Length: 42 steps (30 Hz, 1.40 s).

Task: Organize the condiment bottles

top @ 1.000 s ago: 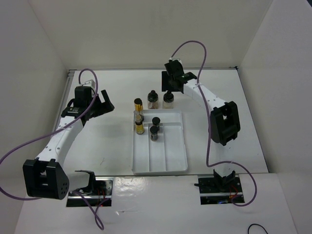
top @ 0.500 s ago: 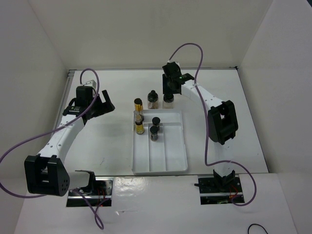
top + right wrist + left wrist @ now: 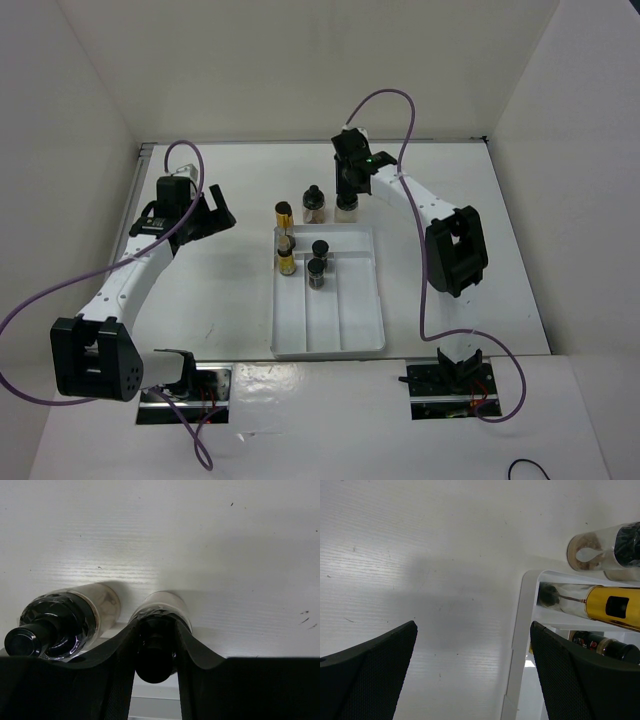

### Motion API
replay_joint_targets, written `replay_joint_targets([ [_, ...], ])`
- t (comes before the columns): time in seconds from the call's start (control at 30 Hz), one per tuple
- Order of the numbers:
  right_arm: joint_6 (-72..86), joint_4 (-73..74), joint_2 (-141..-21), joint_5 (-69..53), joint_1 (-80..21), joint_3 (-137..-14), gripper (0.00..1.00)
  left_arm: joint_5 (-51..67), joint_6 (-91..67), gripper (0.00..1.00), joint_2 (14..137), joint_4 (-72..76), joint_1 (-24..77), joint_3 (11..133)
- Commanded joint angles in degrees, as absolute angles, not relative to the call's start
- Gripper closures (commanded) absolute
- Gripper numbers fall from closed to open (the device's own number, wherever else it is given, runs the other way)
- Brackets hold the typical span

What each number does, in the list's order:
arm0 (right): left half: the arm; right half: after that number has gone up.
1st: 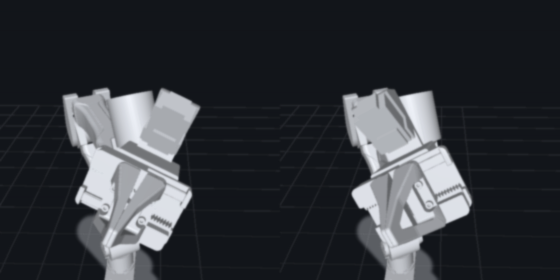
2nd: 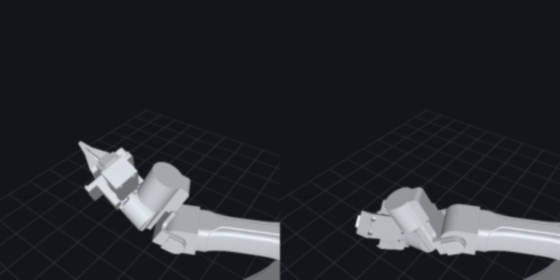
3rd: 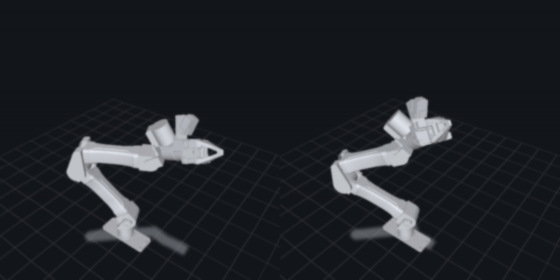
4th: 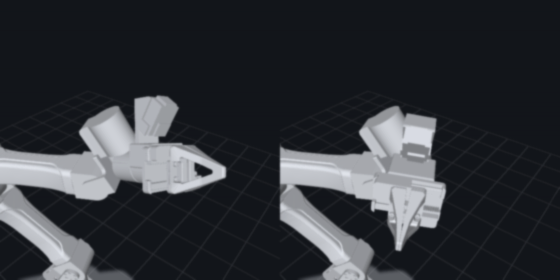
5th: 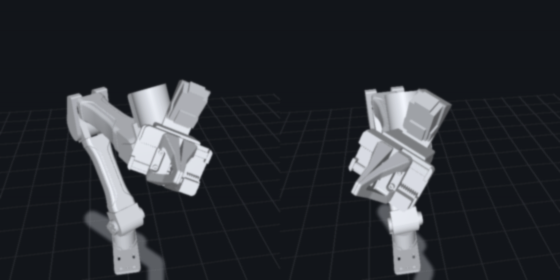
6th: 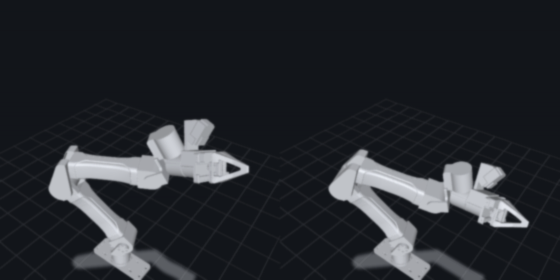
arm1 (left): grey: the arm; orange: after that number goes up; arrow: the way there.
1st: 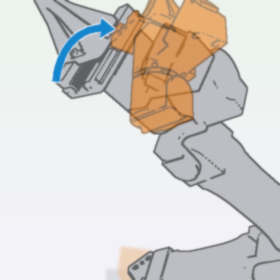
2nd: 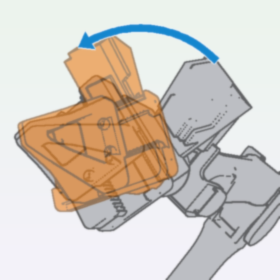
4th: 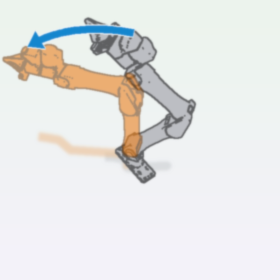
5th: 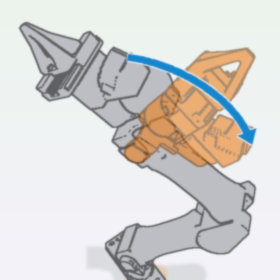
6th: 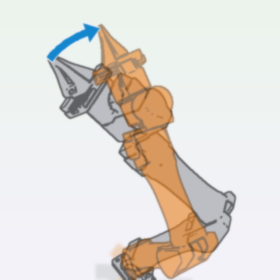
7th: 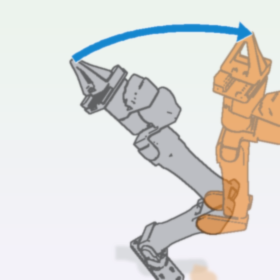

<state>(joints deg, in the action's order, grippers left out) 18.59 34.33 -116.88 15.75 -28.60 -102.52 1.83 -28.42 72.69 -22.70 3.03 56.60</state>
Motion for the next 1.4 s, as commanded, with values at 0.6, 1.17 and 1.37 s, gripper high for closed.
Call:
replay_joint_targets([
  [0.6, 21.01, 35.6, -112.59, 17.75, -29.71, -98.61, 0.53, 2.2, -27.25, 0.0, 72.77, -20.74, 2.64, 56.78],
  [1.17, 21.53, 35.6, -111.97, 18.28, -29.71, -97.56, 0.63, 2.2, -27.25, 0.0, 72.77, -20.74, 2.64, 56.78],
  [1.37, 22.58, 36.73, -111.97, 18.81, -29.71, -97.56, 0.92, 2.2, -27.25, 0.0, 72.77, -20.74, 2.64, 56.78],
])
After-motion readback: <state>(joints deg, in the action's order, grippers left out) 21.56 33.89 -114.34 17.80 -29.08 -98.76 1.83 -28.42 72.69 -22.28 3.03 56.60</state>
